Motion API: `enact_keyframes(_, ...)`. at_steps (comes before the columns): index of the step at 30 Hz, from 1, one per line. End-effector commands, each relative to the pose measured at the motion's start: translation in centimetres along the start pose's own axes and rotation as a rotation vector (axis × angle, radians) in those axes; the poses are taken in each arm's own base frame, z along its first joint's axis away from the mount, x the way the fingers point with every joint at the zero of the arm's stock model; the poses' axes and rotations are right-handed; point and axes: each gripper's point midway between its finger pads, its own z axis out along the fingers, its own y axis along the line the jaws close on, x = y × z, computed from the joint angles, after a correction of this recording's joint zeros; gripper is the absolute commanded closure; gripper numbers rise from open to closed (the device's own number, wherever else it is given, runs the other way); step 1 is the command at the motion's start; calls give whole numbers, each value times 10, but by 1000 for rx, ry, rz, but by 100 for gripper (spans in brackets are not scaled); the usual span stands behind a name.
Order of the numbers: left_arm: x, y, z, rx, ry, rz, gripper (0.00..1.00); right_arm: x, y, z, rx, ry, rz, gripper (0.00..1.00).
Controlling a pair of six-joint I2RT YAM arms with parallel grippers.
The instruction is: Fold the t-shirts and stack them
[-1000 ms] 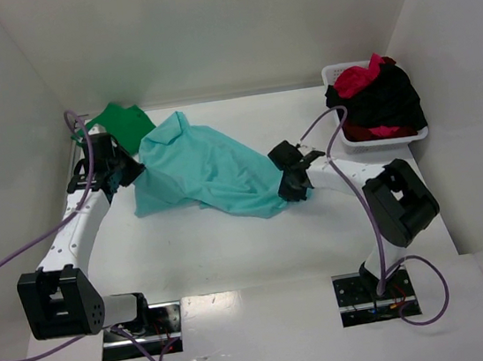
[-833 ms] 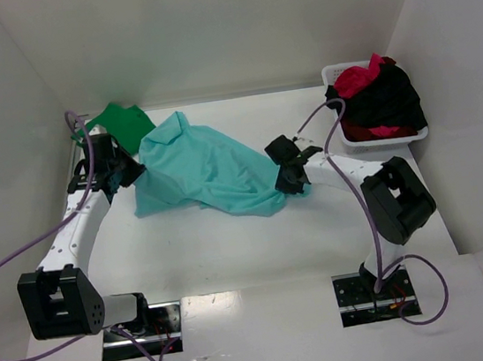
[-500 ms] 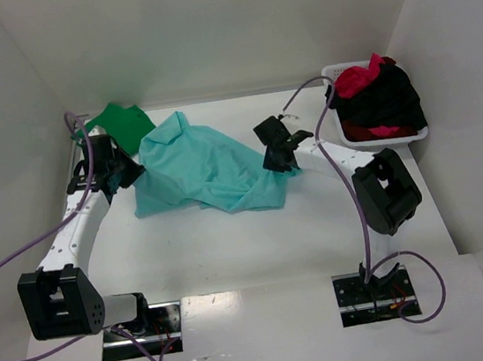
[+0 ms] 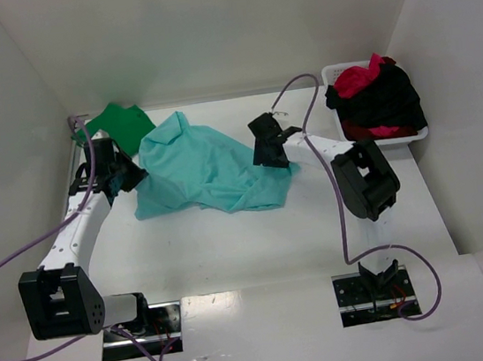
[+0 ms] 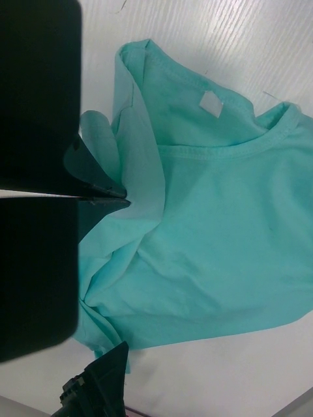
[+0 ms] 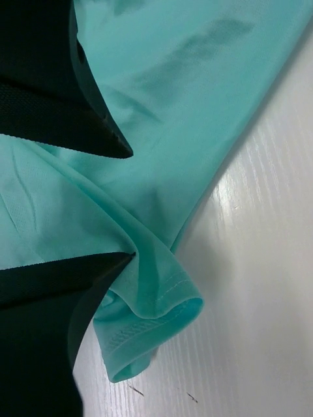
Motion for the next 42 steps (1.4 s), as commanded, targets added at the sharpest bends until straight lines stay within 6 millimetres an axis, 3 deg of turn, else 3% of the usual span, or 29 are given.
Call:
enact_keyframes(1,-4,-4,-1,32,-11,18,100,-31,-10,-18,-12,-68,53,31)
enact_keyframes(3,-3,-6,-1,39,-6,18,100,-49,-21,-38,-42,-110,104,28)
enact_keyframes(7,0,-5,-2,41,7,26,100,-56,-44,-69,-113,-165,156,23)
enact_keyframes(10,-2,-9,-3,54,7,27,100,-38,-56,-63,-131,-122,145,23)
enact_keyframes(13,1,-9,-1,55,19,27,100,-26,-52,-52,-168,-72,114,26)
enact_keyframes(18,0,-9,-2,54,20,35,100,-6,-35,-40,-273,0,76,45)
enact_keyframes(22,0,-9,-5,53,21,44,100,4,-32,-31,-290,33,59,52)
enact_keyframes(25,0,-9,-5,53,21,44,100,16,-37,-23,-269,65,48,52)
enact_keyframes(30,0,-9,-5,53,21,44,100,31,-42,-12,-243,107,51,40)
enact_keyframes(42,3,-6,0,42,36,43,100,43,-55,1,-175,136,45,25)
